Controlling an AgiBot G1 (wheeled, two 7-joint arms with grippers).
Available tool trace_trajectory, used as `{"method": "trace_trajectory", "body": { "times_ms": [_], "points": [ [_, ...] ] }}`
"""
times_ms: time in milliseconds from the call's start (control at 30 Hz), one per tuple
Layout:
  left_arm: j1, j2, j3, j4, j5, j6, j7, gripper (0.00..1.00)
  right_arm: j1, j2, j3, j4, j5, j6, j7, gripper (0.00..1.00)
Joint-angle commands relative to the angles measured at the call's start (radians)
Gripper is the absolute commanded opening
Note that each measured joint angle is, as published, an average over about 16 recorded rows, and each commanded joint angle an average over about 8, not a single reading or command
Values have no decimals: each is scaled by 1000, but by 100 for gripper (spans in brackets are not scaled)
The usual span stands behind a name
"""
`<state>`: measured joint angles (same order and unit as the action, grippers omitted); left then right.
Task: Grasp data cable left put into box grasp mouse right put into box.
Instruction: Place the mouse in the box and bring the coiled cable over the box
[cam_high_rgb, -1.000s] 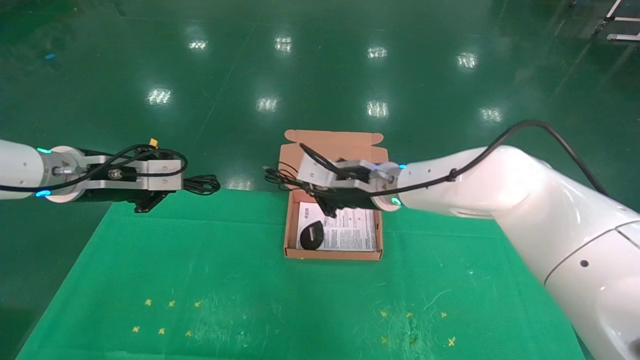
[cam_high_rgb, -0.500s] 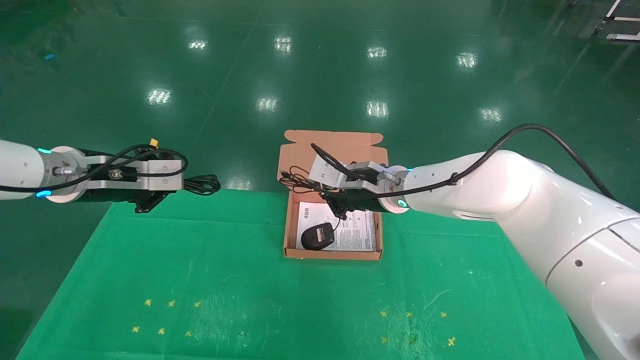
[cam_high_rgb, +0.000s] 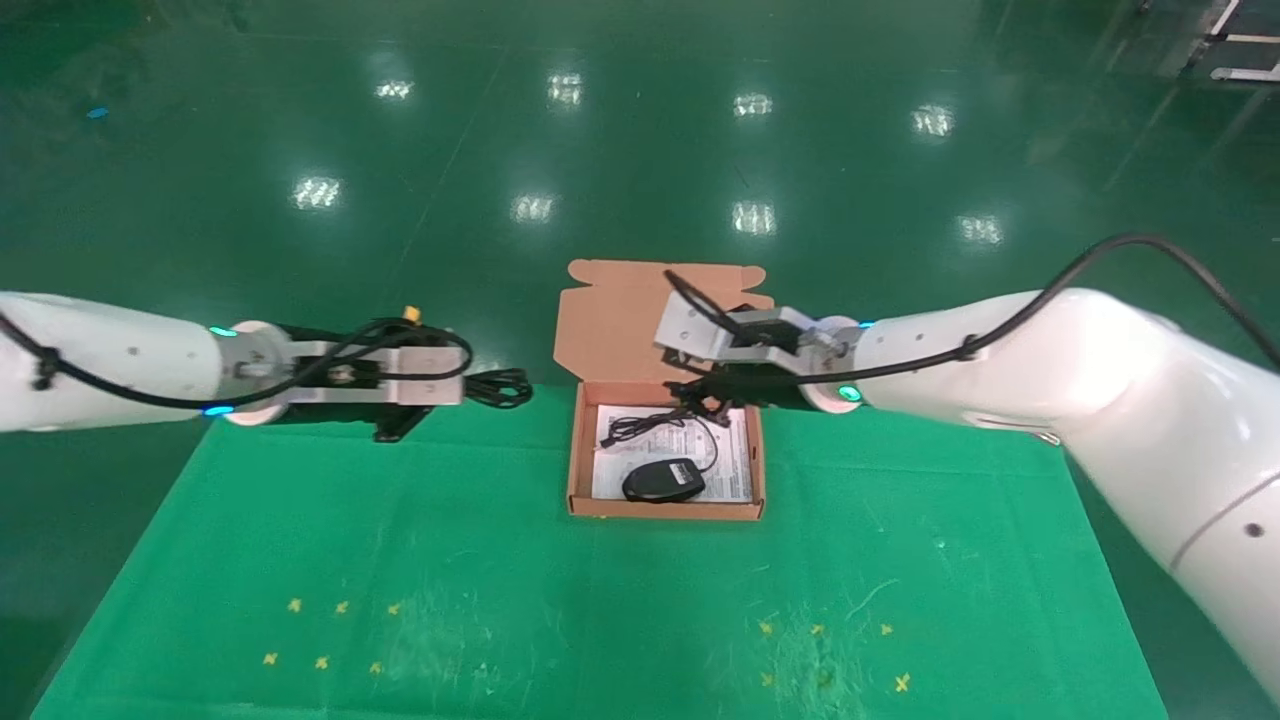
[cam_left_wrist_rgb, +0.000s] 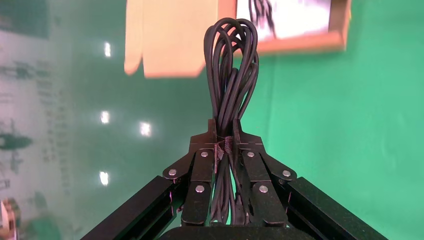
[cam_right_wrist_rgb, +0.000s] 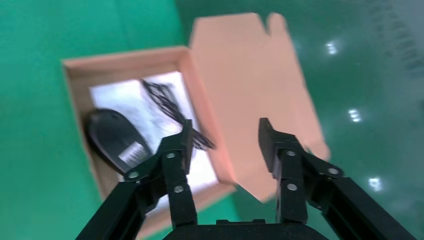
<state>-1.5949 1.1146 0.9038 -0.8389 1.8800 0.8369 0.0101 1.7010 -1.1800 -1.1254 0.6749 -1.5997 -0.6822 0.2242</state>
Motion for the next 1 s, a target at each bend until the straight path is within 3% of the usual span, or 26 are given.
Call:
{"method": "trace_trajectory", "body": {
  "times_ms": [33, 333, 500, 733, 767, 1000],
  "points": [
    [6, 41, -2, 42, -14, -35, 38, 0, 6, 35, 1, 24, -6, -1, 4, 100],
    [24, 233, -8, 294, -111, -161, 287, 0, 15, 181, -13, 175, -64, -18, 97, 100],
    [44, 254, 23, 323, -193, -184, 380, 0, 5, 240, -22, 258, -99, -16, 161, 100],
    [61, 257, 98, 313, -301, -202, 435, 0, -11, 295, -32, 352, -144, -11, 245, 100],
    [61, 257, 108, 313, -315, -204, 438, 4, -12, 301, -33, 364, -150, -11, 255, 100],
    [61, 260, 153, 322, -373, -216, 432, 92, -16, 330, -36, 417, -172, -12, 292, 100]
  ]
}}
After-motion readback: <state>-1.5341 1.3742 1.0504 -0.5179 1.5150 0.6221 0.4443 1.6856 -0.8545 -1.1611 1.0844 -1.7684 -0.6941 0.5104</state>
